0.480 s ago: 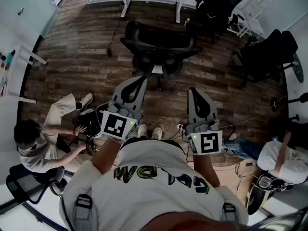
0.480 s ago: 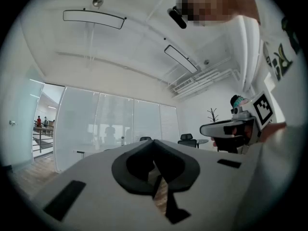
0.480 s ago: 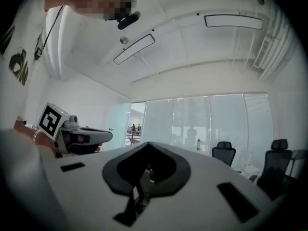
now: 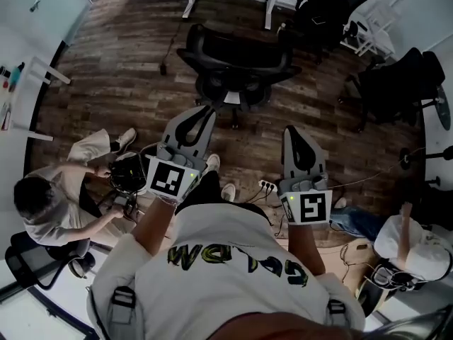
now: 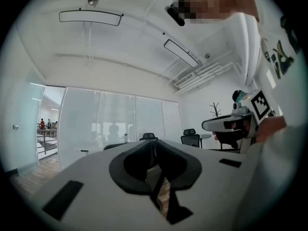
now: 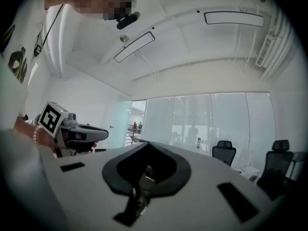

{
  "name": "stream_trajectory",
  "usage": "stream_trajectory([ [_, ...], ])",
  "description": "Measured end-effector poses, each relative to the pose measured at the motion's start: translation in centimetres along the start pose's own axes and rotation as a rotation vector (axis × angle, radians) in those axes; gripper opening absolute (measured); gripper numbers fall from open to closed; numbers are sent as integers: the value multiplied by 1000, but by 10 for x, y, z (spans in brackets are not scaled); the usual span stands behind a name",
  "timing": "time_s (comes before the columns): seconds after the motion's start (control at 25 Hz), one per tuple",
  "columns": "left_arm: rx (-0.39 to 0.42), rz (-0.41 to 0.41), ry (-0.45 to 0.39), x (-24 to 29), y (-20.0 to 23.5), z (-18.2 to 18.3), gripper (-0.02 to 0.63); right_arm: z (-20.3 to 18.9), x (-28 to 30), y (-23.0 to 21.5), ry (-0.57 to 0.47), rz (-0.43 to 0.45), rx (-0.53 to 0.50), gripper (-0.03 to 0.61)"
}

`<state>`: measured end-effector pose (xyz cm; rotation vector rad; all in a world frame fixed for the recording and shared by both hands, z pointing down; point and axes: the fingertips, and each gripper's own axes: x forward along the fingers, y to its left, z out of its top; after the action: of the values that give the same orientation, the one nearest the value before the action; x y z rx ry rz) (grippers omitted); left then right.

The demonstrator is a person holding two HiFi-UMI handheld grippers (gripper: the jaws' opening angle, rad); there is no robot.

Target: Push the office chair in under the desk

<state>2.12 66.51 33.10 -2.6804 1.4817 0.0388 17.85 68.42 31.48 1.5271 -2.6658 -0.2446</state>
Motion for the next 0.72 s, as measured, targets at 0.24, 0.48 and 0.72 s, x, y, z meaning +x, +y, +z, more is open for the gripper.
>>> stream_trajectory([
  [0.24,-7,2,11,22,38,-14,46,-9,43,-1,14,3,0,9],
  [0.48,-38,-8,17,64,98,-26,46,-11,117,-6,12,2,-6,9],
  [0.72,-9,-27,23,114,145,-36,46,-19,173,-38,26,-24,-20,11],
])
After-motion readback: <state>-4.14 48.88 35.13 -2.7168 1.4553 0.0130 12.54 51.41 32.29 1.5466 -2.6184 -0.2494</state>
